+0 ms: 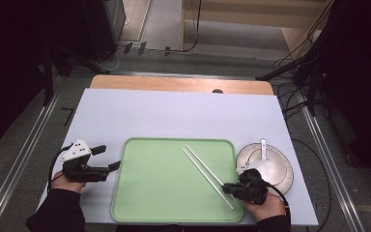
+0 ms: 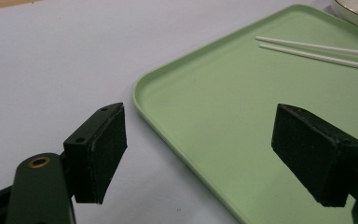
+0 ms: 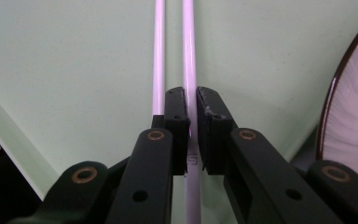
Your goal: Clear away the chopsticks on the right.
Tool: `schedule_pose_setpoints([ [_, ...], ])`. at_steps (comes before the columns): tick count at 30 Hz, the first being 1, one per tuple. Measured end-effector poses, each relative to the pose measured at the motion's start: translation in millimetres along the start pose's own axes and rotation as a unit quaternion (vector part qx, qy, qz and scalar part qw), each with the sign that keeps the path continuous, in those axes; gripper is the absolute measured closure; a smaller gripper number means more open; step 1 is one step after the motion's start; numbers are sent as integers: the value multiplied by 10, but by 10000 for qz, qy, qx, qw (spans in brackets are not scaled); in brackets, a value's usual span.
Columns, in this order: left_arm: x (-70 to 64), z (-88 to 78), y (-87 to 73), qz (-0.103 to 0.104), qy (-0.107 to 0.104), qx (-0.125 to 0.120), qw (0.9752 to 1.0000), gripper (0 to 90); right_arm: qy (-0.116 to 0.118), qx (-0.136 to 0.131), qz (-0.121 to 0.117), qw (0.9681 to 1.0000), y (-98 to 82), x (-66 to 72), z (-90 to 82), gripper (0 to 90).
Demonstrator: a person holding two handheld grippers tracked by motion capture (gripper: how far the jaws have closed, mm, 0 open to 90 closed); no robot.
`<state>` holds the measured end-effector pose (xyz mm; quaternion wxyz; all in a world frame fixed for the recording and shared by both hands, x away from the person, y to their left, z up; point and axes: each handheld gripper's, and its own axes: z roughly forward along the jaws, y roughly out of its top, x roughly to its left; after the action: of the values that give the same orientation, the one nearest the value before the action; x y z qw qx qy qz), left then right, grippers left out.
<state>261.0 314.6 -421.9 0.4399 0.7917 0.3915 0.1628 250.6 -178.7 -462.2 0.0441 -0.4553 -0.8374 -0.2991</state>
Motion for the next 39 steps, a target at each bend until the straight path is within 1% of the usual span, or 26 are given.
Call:
schedule_pose_setpoints([
  [4,-1,-1,1,0,13,2,10000,181,-41,-37,-58,10000,-8,12,2,836],
  [6,1,-2,0,-9,8,7,10000,181,-46,-22,-49,10000,-7,14,1,832],
  [8,1,-2,0,-6,3,6,10000,181,-36,-12,-39,10000,-5,15,0,824],
  [9,1,-2,0,-7,3,5,10000,181,-39,-7,-41,10000,-4,17,-2,806],
  [13,3,-2,-1,-17,6,2,10000,181,-97,18,-68,9999,4,28,-13,793],
  [16,6,-5,-2,-16,3,-5,10000,181,-108,-93,-54,9999,17,33,-58,775],
  [17,6,-6,-2,-21,6,-10,10000,181,-97,-147,-79,9998,22,32,-81,767],
  [19,4,-3,-2,-35,26,-4,10000,180,-148,-293,-135,9994,38,46,-140,758],
  [21,3,0,-2,-33,18,-2,10000,181,-91,-475,-158,9987,56,55,-185,716],
  [25,4,-3,-2,-38,18,-2,10000,181,11,-656,-220,9976,108,70,-223,644],
  [30,6,-3,0,-14,3,-24,10000,181,140,-838,-221,9961,200,80,-244,471],
  [34,5,-3,0,-6,5,-28,10000,180,229,-822,-305,9959,274,99,-205,394],
  [39,6,-1,-1,-10,0,-29,10000,181,310,-838,-444,9950,368,158,-142,333],
])
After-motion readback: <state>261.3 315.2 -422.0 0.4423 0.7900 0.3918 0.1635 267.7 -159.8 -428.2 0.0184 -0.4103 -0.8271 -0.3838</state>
